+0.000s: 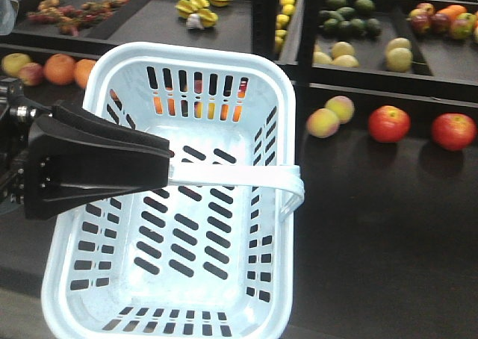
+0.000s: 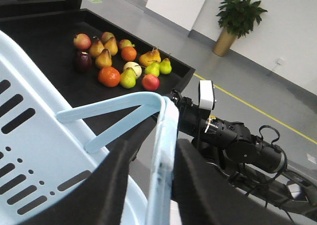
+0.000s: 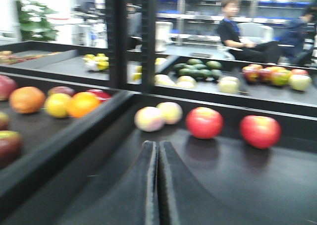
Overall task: Pick three apples into basket with both arms
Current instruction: 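Hold the basket up and turn the base away from the table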
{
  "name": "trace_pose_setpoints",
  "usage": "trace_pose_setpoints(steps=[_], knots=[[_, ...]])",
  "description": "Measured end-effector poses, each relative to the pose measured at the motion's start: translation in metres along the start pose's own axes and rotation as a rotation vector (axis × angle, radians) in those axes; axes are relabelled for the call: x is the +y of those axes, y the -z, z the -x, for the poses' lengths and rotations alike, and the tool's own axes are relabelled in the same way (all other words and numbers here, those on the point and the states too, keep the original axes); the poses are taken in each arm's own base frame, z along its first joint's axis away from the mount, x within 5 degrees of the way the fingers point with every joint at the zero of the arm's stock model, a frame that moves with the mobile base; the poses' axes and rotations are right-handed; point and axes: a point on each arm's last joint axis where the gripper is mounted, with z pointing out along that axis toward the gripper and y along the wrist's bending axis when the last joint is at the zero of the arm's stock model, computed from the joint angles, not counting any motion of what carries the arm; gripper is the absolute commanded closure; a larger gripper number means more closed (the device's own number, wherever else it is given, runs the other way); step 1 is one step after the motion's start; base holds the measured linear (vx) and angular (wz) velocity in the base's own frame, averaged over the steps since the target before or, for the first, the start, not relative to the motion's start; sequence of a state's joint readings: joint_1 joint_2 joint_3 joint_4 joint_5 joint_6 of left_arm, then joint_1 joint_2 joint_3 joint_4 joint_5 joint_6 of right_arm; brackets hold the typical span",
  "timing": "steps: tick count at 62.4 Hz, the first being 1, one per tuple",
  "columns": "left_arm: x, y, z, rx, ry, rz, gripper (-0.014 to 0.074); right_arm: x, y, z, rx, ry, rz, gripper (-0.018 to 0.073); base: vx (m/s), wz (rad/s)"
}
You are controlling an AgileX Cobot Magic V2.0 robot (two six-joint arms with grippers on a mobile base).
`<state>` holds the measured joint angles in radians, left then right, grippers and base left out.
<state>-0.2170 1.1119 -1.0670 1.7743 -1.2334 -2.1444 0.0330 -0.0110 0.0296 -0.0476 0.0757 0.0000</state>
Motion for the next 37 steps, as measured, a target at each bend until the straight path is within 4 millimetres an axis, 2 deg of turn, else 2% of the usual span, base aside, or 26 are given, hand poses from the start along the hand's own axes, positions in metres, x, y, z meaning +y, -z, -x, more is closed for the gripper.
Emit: trace_pose_setpoints(steps=[37], knots=[[0.0000, 0.0000, 0.0000, 0.000, 0.000, 0.000, 0.0604, 0.0000, 0.0000, 0.0000, 0.000, 0.000, 0.000, 0.0563, -0.13, 0.50]])
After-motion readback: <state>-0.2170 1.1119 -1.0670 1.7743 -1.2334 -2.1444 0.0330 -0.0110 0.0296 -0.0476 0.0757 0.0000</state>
